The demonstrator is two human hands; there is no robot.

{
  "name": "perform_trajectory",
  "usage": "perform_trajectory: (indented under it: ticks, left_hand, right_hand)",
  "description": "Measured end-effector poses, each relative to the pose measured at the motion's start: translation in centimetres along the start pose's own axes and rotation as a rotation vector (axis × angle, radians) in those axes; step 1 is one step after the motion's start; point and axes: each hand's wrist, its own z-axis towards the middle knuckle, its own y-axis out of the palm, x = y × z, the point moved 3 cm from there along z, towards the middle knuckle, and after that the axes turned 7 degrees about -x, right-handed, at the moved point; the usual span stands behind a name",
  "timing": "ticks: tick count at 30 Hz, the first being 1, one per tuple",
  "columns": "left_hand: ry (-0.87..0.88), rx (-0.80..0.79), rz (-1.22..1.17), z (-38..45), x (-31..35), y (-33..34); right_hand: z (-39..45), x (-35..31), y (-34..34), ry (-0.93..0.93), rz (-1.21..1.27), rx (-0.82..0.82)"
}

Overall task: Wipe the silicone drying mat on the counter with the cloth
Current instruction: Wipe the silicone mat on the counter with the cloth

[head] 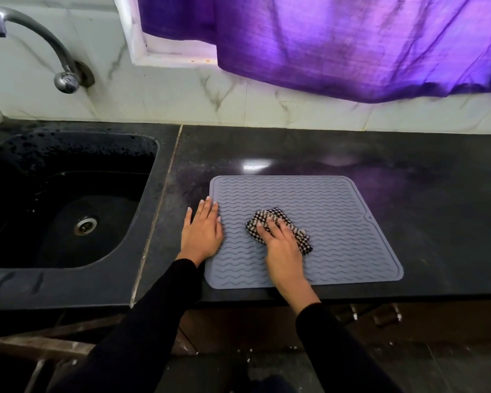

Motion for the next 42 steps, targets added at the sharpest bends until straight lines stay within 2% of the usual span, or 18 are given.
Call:
perform_trajectory:
  ticks: [8,10,12,14,15,16,18,19,21,23,26,30,33,34,36,38,39,42]
  left_hand:
    - [-0.008,0.023,-0.035,0.1,-0.5,0.0]
    - [-0.018,0.026,-0.029,0.0,-0.4,0.1]
    - [-0.027,0.025,-0.049,0.1,-0.3,-0.1]
    - [-0.043,0.03,-0.071,0.4,-0.3,-0.4]
    - [-0.05,0.05,-0.066,0.6,-0.2,-0.7]
    - [-0.048,0.074,-0.059,0.9,-0.1,-0.9]
    - [-0.047,0.081,-0.065,1.4,0.2,-1.1]
    - [-0.049,0.057,-0.065,1.6,0.3,-0.9]
    - [-0.062,0.005,-0.03,1.9,0.2,-0.2]
    - [-0.08,-0.011,0.006,2.3,0.0,0.1]
    - [-0.087,0.003,0.029,2.3,-0.3,0.3]
    - [-0.082,0.031,0.029,2.4,-0.5,0.4]
    - [-0.068,0.057,0.003,2.4,-0.7,0.5]
    - [-0.069,0.062,-0.003,2.4,-0.7,0.5]
    - [-0.077,0.061,-0.001,2.4,-0.5,0.5]
    - [-0.094,0.054,0.017,2.3,-0.3,0.5]
    - [-0.098,0.05,0.021,2.3,-0.3,0.5]
    - [-0.097,0.049,0.011,2.4,-0.3,0.5]
  right_hand:
    - [1.6,1.9,-1.4,-0.101,-0.127,-0.073]
    - [1.8,2.6,-1.8,-0.105,-0.073,-0.102]
    - [3.0,3.7,-2.9,0.0,0.259,-0.159]
    - [4.4,4.9,-4.6,0.195,0.777,-0.204]
    - [4.9,5.5,-5.4,0.272,0.992,-0.133]
    - [5.2,6.3,-6.0,0.336,1.094,-0.029]
    - [4.9,7.0,-6.5,0.33,0.874,0.117]
    - [4.6,6.9,-6.2,0.247,0.695,0.127]
    - [3.8,6.2,-4.3,0.043,0.343,0.042]
    - [3.4,6.1,-2.9,-0.071,0.049,-0.009]
    - [3.4,6.4,-2.8,-0.131,-0.12,0.027]
    - [3.2,8.4,-3.4,-0.124,-0.196,0.047]
    - [3.4,9.9,-4.1,-0.077,-0.227,-0.002]
    - [3.8,10.3,-4.6,-0.024,-0.182,-0.025]
    - [4.8,11.0,-6.3,0.167,0.118,-0.057]
    - [5.9,11.2,-7.8,0.308,0.444,0.0]
    - [6.3,10.9,-8.0,0.329,0.515,0.058]
    - [6.5,7.9,-6.6,0.197,0.416,0.087]
